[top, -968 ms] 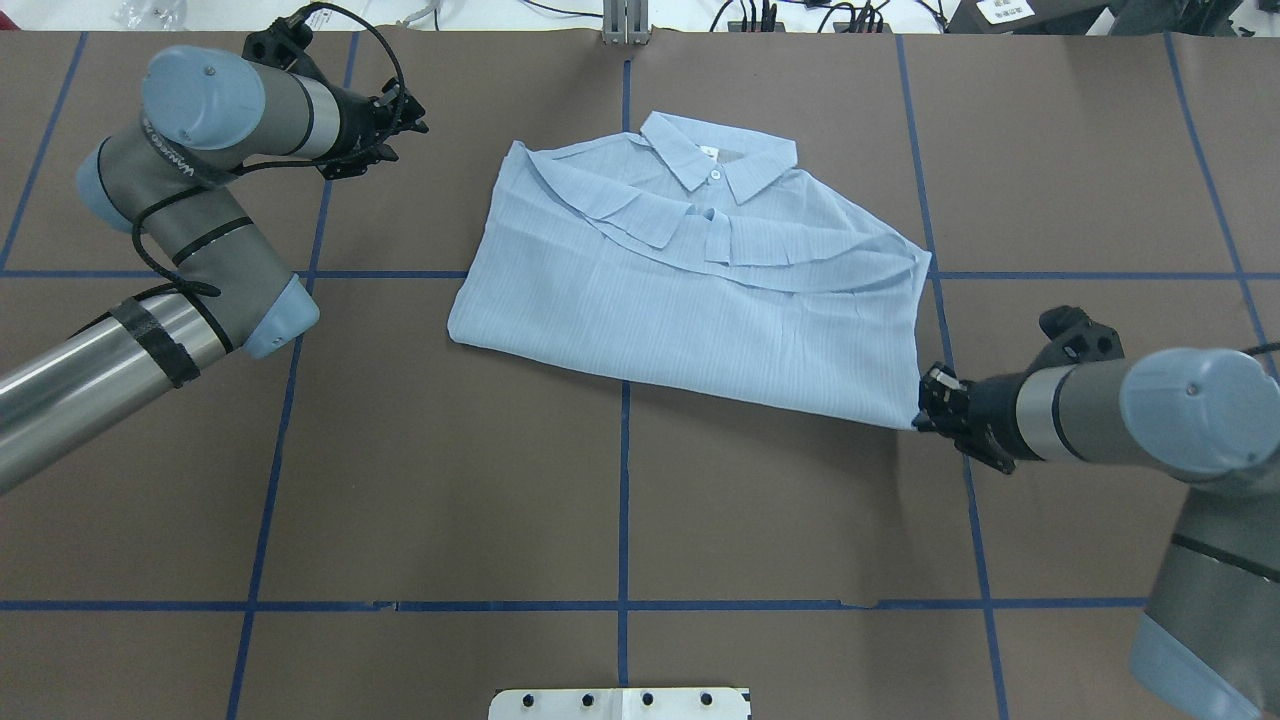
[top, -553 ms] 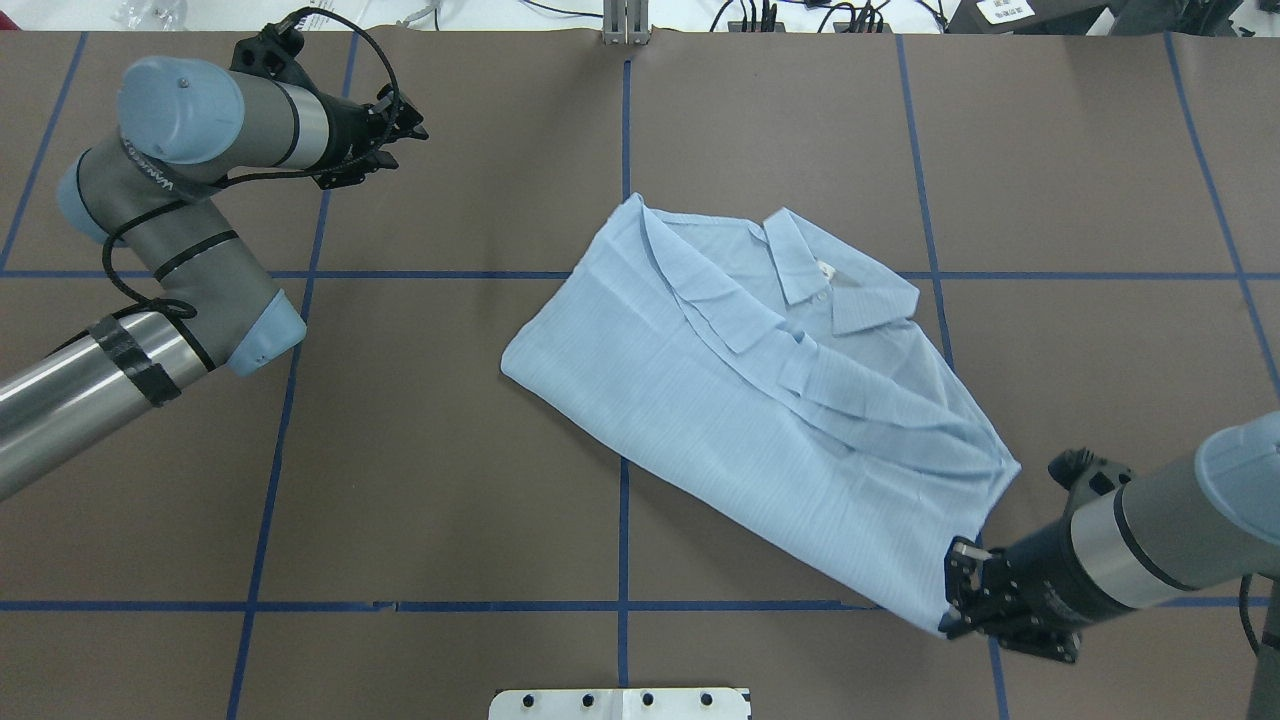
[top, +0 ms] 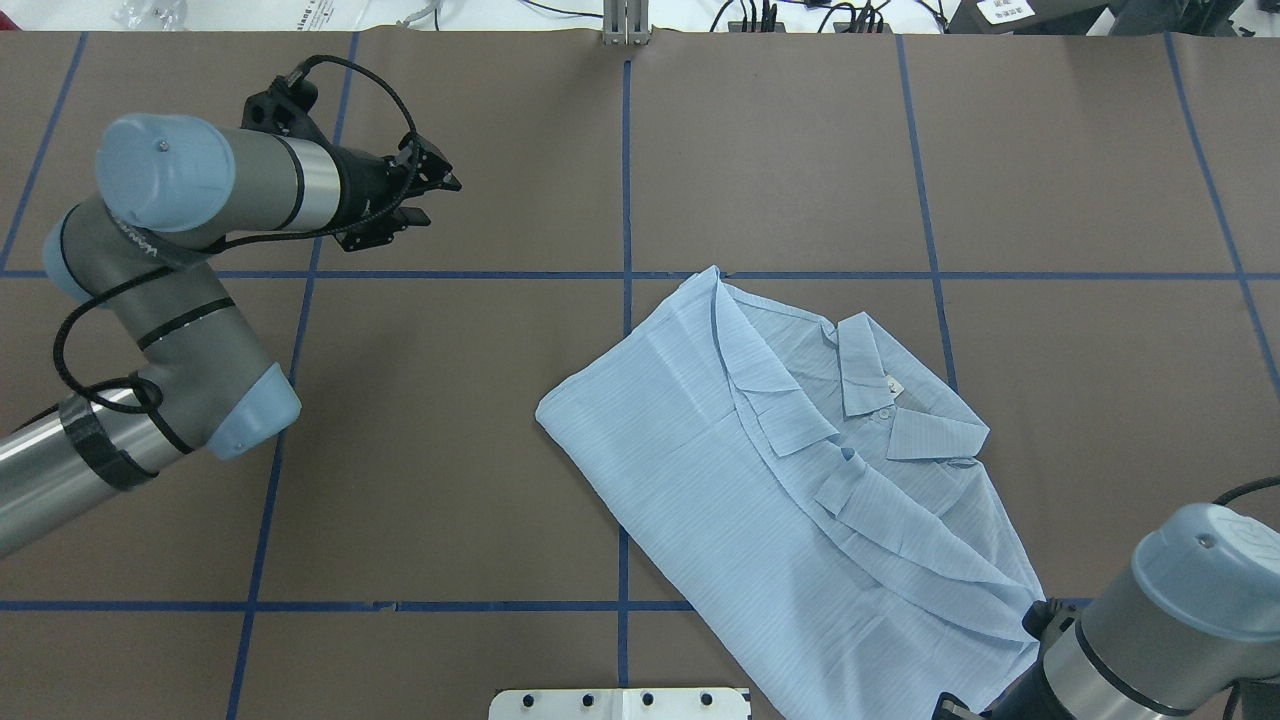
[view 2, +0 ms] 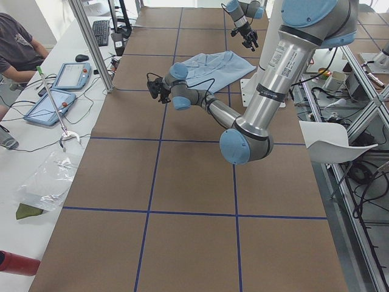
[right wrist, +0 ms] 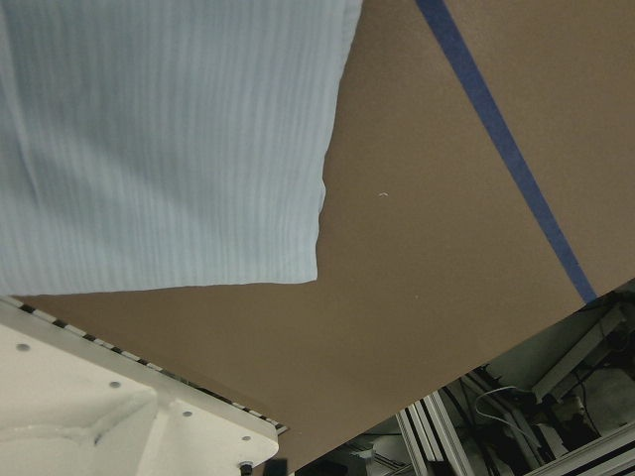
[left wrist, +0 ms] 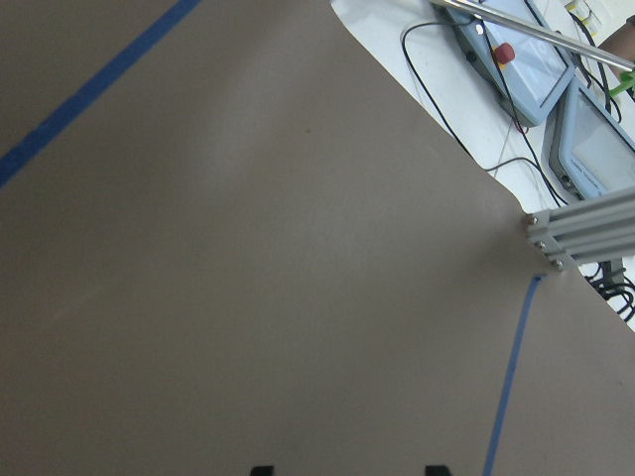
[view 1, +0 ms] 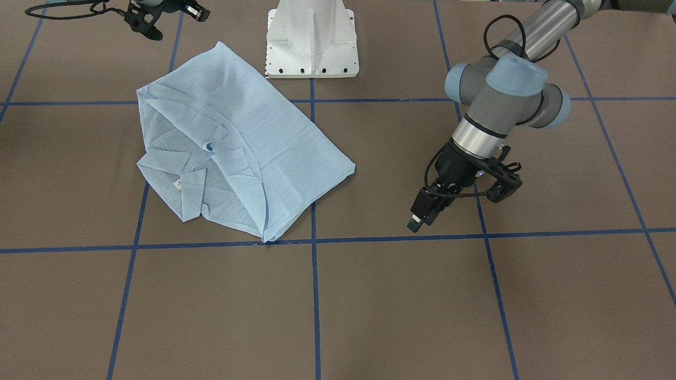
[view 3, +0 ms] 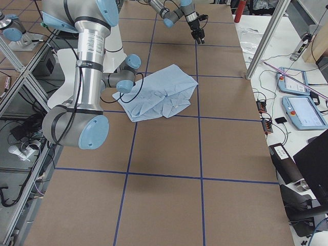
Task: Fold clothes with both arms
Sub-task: 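Bring the left gripper to the shirt's near edge while the right gripper grasps the collar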
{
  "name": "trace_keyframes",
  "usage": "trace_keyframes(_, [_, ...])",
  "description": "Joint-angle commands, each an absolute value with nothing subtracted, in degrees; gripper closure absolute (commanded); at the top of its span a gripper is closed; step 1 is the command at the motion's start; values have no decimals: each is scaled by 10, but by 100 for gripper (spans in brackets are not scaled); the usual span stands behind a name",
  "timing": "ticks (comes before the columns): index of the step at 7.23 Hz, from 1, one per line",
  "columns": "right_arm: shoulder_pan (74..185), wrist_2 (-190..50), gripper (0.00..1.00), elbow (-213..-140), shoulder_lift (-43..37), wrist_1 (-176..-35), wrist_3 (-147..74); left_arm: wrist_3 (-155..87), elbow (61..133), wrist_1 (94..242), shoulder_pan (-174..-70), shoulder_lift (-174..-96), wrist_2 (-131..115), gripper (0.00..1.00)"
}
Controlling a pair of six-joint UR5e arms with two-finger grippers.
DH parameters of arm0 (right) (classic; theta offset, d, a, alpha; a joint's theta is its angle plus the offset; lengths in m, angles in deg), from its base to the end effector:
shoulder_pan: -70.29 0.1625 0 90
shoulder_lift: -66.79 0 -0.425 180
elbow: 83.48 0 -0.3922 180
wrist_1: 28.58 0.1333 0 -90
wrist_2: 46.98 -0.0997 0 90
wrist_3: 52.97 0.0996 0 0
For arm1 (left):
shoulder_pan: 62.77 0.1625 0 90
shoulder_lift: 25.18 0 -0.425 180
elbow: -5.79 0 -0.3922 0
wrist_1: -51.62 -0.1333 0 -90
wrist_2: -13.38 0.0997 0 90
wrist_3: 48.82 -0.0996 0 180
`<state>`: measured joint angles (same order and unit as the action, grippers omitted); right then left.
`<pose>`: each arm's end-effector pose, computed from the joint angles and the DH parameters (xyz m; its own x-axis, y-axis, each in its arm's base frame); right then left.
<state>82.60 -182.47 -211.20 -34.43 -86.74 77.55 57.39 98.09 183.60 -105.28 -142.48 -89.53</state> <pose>-0.3580 -0.1419 0.3562 0.6780 0.6141 0.4039 0.0040 0.5463 -0.8376 0.4112 -0.5275 0.2825 0.0834 -0.4456 -0.8913 0.5474 0.7679 -0.3326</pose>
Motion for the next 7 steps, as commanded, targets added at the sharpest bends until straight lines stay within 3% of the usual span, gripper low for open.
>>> trace_keyframes(1, [934,-1816,0,-2090,-304,-867,767,644,1047,1772,-970,-1410,-890,38])
trace_keyframes(3, [1053,-1813,0,-1979,-201,-867,756,653,1037,1772,-926,-1408,-888,32])
trace_keyframes(7, [1089,-1739,0,-1954,-195,-869,755,690,1010,1769,-867,-1418,-877,33])
